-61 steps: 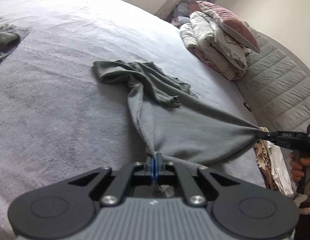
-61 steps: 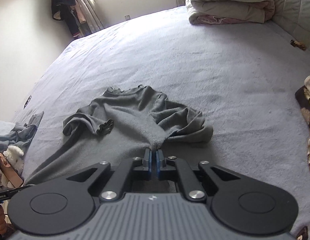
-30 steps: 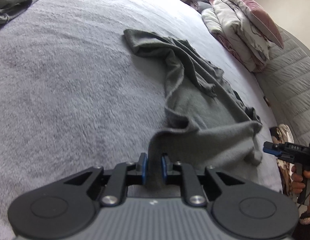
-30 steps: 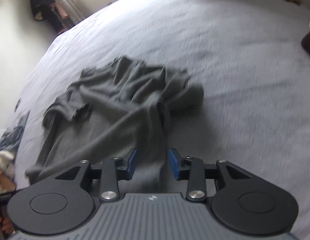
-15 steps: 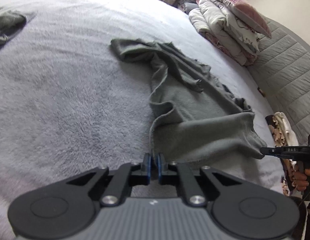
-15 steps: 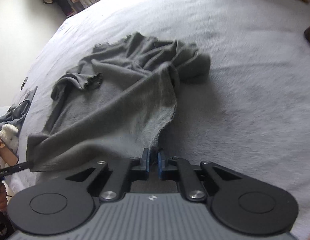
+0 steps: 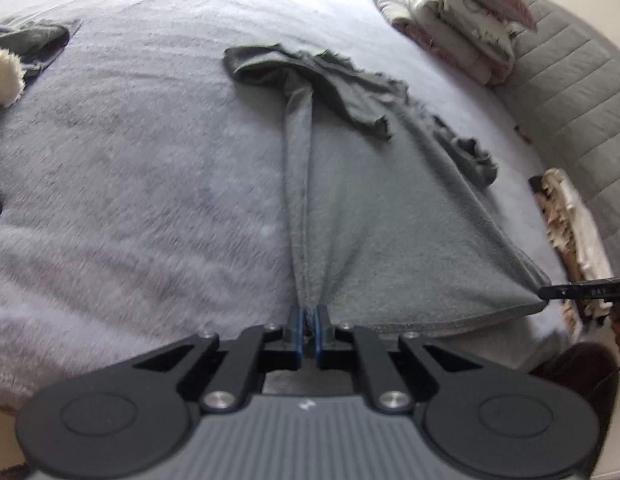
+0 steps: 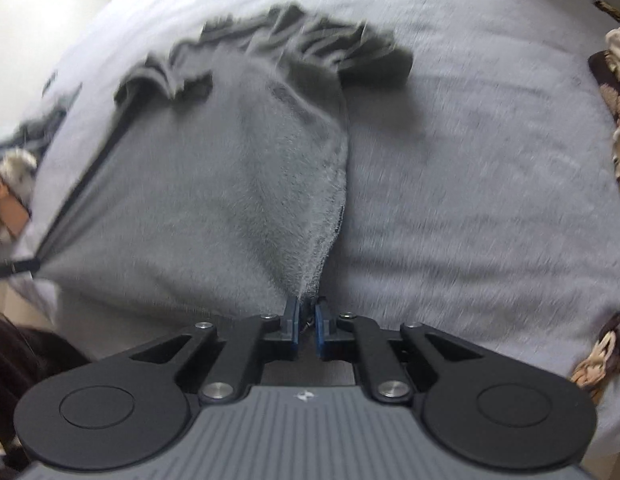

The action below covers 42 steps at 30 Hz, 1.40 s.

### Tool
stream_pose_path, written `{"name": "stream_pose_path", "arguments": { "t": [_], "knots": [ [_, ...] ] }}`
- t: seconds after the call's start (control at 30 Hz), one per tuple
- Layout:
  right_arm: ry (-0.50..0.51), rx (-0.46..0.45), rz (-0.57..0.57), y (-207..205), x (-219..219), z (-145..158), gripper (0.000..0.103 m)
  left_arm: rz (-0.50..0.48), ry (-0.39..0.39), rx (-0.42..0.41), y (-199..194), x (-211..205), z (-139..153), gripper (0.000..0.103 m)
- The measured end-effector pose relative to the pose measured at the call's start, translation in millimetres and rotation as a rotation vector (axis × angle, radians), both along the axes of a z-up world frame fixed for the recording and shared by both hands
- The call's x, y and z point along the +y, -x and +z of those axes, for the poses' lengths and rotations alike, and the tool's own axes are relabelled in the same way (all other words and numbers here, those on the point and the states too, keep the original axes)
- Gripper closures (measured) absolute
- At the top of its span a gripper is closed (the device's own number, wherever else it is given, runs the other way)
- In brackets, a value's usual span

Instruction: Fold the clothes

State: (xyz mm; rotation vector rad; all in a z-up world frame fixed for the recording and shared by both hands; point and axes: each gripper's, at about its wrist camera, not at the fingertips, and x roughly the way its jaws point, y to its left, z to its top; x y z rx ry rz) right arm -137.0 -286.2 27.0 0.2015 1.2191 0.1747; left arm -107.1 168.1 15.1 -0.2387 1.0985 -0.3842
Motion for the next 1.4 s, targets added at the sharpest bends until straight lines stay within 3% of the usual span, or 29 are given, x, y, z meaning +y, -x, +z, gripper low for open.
{"name": "stream_pose_path", "arguments": {
  "t": [0.13, 0.33, 0.37, 0.43, 0.5, 0.7, 0.83, 1.03, 1.17, 1.4],
  "knots": [
    [0.011, 0.038, 0.0, -2.8, 3.1, -24.5, 0.094, 0.007, -0.055, 0.022, -0.8, -1.9, -16.3, 0.098],
    [-0.015, 0.057, -0.032, -9.6, -4.3, -37.6, 0.093, 0.007, -0.068, 0.041, -5.8, -1.7, -26.3, 0.095],
    [-0.02, 0.056, -0.038, -9.7, -6.3, -36.8, 0.091, 0.007, -0.07, 0.045, -6.7, -1.6, -28.0, 0.091],
    [-0.026, 0.049, -0.05, -10.9, -11.3, -31.4, 0.077, 0.007, -0.072, 0.05, -8.4, -0.9, -29.5, 0.083],
    [-0.024, 0.03, -0.069, -12.4, -17.0, -24.0, 0.07, 0.01, -0.072, 0.038, -9.1, 1.8, -22.1, 0.059],
    [-0.063, -0.049, -0.186, -37.5, -32.8, -8.4, 0.065, 0.039, -0.06, -0.051, -29.2, -0.8, 4.2, 0.044],
    [-0.113, -0.1, -0.279, -68.6, -31.5, -7.3, 0.065, 0.062, -0.031, -0.09, -57.0, -20.6, 10.3, 0.042],
    [-0.193, -0.202, -0.392, -112.1, -31.5, -10.9, 0.063, 0.065, 0.085, -0.142, -99.8, -58.4, -3.3, 0.042],
    [-0.261, -0.266, -0.473, -131.1, -41.6, -23.7, 0.059, 0.049, 0.083, -0.164, -117.7, -78.1, -22.6, 0.042],
    [-0.272, -0.345, -0.581, -155.3, -61.4, -49.2, 0.061, 0.039, 0.075, -0.249, -137.7, -104.6, -40.0, 0.042]
  ]
}}
